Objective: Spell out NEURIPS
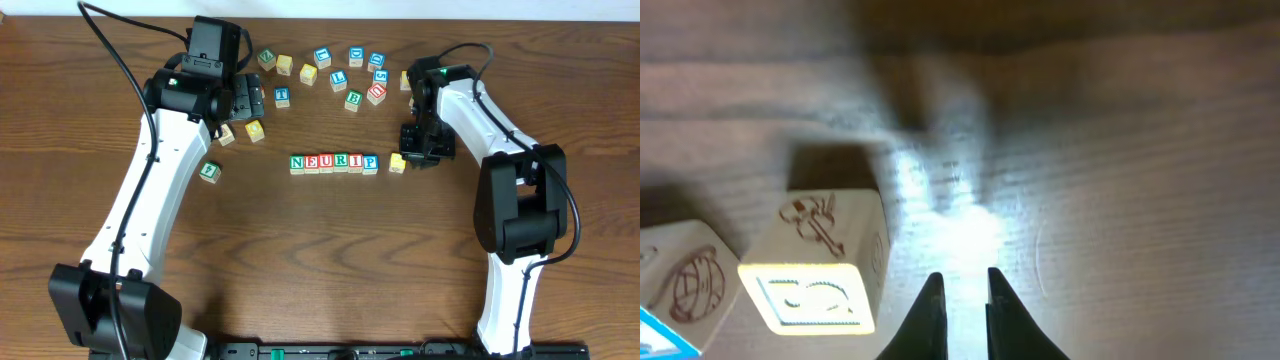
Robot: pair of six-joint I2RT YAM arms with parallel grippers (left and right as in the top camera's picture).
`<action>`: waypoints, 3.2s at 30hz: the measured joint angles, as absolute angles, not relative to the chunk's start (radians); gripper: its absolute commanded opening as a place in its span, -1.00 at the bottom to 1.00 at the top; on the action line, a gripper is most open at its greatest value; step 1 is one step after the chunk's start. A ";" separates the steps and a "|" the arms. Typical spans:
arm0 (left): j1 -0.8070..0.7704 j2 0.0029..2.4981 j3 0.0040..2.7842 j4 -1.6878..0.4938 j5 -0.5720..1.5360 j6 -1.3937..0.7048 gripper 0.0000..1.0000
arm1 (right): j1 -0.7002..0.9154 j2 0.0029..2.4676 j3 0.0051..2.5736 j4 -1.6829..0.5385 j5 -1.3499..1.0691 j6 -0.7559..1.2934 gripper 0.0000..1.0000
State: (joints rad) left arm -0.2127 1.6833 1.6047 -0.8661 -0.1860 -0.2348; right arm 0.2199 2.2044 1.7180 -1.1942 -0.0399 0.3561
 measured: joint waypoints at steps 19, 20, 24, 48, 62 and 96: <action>-0.213 1.683 1.605 -0.866 -0.186 -0.235 0.96 | 0.237 2.204 1.718 -1.246 -0.081 0.338 -0.87; -0.213 1.683 1.605 -0.866 -0.186 -0.235 0.96 | 0.238 2.204 1.718 -1.246 -0.082 0.336 -0.87; -0.213 1.683 1.605 -0.866 -0.186 -0.235 0.95 | 0.247 2.204 1.718 -1.246 -0.091 0.335 -0.87; -0.213 1.683 1.605 -0.866 -0.186 -0.235 0.95 | 0.255 2.204 1.718 -1.153 -0.189 0.364 -0.86; -0.213 1.683 1.605 -0.866 -0.186 -0.235 0.95 | 0.255 2.204 1.718 -1.044 -0.183 0.354 -0.76; -0.213 1.683 1.605 -0.866 -0.186 -0.235 0.95 | 0.272 2.217 1.813 -0.835 -0.076 0.274 -0.60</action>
State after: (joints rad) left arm -0.2131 1.6833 1.6047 -0.8661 -0.1860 -0.2348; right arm 0.2718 2.2166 1.8133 -0.8349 -0.0765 0.2741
